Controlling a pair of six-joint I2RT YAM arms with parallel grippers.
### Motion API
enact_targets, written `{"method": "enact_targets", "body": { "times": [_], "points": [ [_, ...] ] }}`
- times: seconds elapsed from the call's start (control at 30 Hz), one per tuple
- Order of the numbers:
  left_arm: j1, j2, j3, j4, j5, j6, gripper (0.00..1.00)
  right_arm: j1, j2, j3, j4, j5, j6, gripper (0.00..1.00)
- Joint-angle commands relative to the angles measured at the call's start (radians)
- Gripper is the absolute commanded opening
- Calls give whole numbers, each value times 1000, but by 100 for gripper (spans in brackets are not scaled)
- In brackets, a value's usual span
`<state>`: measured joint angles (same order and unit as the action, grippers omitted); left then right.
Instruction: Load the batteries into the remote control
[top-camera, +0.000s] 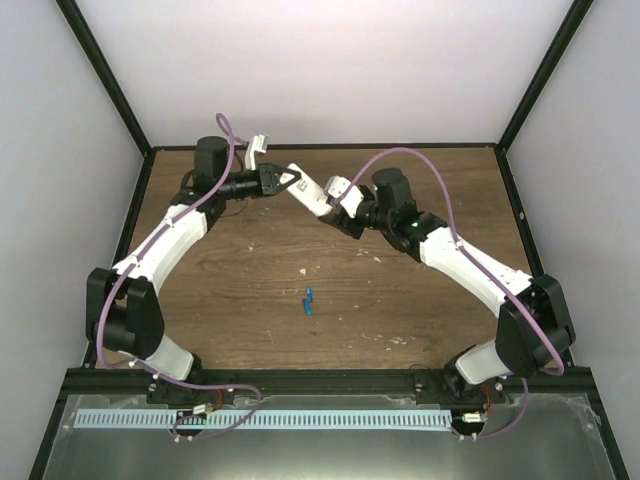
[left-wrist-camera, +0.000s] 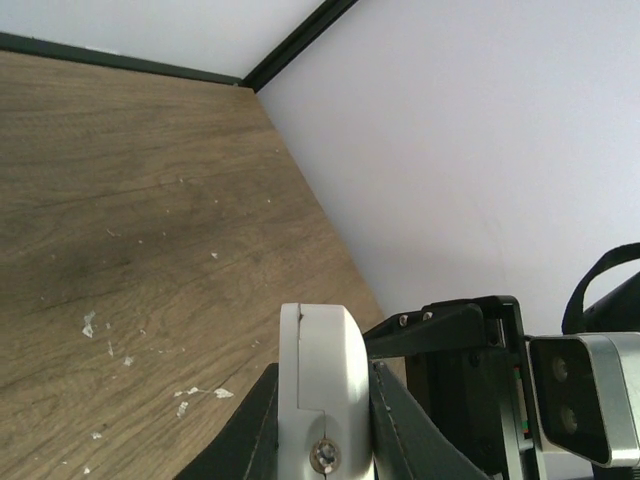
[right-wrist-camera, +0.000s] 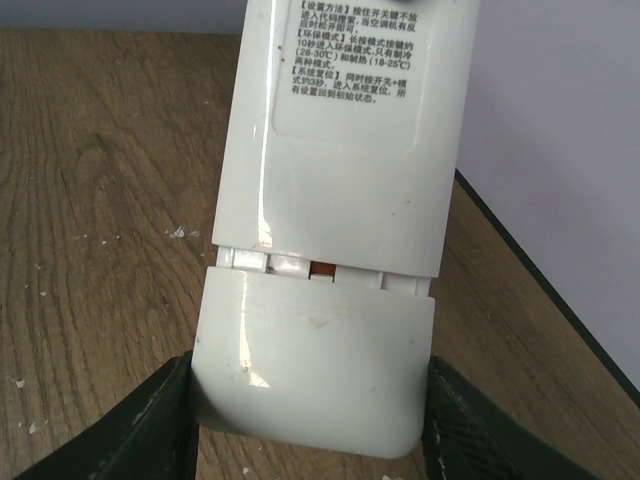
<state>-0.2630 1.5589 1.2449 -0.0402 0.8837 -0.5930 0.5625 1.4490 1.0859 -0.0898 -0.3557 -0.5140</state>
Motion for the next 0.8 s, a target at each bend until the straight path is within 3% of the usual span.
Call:
{"method": "enact_targets", "body": {
  "times": [0.0, 0.3, 0.77],
  "points": [
    [8, -47, 10, -29, -83, 85, 0, -3, -1, 67, -80, -6, 6, 49],
    [7, -69, 14, -27, -141, 97, 0, -3, 31, 81, -142, 54, 20, 49],
    [10, -69, 26, -32, -160, 87, 0, -3, 62, -4, -91, 97, 20, 51]
  ]
}}
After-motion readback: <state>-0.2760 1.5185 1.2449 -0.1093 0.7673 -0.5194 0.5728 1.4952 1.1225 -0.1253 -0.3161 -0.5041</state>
